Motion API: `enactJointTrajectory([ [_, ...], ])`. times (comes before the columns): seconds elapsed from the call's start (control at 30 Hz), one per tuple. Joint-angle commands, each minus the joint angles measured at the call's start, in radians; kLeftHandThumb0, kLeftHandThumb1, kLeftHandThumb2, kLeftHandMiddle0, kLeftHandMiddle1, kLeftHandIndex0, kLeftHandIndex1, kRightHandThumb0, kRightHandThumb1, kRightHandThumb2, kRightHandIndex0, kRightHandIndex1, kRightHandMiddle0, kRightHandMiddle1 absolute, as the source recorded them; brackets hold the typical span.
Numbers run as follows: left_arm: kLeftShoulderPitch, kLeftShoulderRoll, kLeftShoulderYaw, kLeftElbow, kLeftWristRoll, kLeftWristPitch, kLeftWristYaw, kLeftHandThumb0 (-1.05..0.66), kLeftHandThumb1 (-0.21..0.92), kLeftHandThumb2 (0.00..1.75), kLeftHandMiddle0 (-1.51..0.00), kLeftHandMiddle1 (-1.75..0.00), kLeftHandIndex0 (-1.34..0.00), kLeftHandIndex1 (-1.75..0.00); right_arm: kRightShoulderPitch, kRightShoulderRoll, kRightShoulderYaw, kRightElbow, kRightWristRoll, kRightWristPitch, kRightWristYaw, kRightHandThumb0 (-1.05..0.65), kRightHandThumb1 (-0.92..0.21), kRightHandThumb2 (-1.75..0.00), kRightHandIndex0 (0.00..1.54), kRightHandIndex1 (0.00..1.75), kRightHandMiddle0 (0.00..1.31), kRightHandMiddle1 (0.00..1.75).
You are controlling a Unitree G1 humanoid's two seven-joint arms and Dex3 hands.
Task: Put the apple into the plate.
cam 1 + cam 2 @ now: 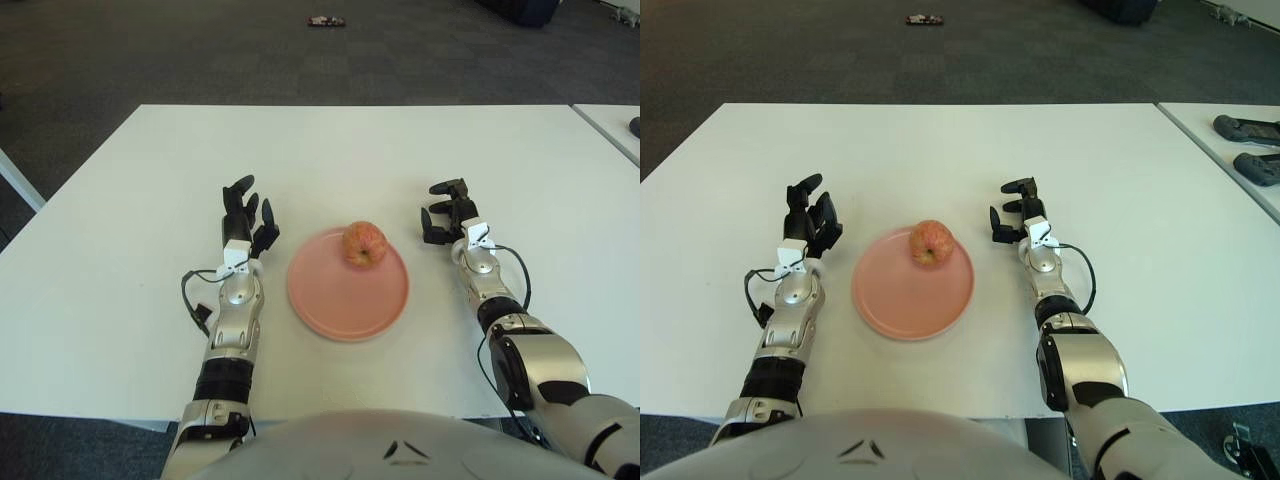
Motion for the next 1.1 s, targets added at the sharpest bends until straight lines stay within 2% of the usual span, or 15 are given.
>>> enactJointTrajectory([
  [0.0, -0.004, 0.010, 0.000, -0.012, 0.001, 0.013, -0.005, -0.70, 0.92, 0.72, -0.44, -0.10, 0.00, -1.01, 0.033, 0.009, -0.001, 0.058, -0.009, 0.039, -0.006, -0.02, -0.23, -1.43, 1.34, 1.75, 1.12, 1.75],
  [0.5, -0.006, 0.014, -0.002, -0.018, 0.004, 0.024, -0.009, -0.68, 0.92, 0.75, -0.43, -0.09, 0.00, -0.95, 0.035, 0.007, -0.028, 0.051, 0.014, -0.001, 0.023, -0.01, -0.21, -1.44, 1.34, 1.75, 1.13, 1.75],
  [1.07, -0.003, 0.010, -0.002, -0.030, 0.005, 0.038, -0.005, -0.69, 0.92, 0.74, -0.43, -0.10, 0.00, -0.99, 0.040, 0.008, -0.041, 0.037, 0.020, -0.005, 0.034, -0.01, -0.22, -1.43, 1.34, 1.75, 1.13, 1.75],
])
